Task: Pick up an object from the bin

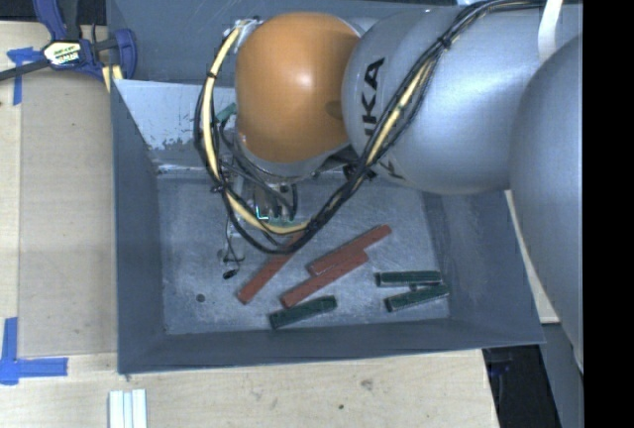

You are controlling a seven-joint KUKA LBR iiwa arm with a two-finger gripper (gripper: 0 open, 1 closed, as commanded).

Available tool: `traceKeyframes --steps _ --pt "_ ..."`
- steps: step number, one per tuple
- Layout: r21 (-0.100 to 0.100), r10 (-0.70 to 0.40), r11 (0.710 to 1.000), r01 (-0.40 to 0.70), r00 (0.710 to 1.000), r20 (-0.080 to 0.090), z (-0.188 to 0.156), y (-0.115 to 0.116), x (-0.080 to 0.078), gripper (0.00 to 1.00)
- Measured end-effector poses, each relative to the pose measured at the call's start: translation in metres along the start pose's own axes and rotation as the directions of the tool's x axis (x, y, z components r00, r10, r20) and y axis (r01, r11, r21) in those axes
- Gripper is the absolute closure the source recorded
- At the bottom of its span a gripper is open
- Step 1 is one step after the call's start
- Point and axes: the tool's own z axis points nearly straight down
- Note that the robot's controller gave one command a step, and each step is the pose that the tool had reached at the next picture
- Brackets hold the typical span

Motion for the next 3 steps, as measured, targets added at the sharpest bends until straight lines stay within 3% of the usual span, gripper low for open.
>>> traceKeyframes --steps 1,2,3 --pt "-0.001 -0.205 0.979 0.205 0.979 0.002 0.132 -0.079 -0.021 0.0" --pt "0.002 -0.291 0.957 0.291 0.957 0.008 0.101 -0.089 -0.01 0.0" --pt "0.003 -0.432 0.902 0.432 0.902 0.01 0.085 -0.107 -0.006 0.0"
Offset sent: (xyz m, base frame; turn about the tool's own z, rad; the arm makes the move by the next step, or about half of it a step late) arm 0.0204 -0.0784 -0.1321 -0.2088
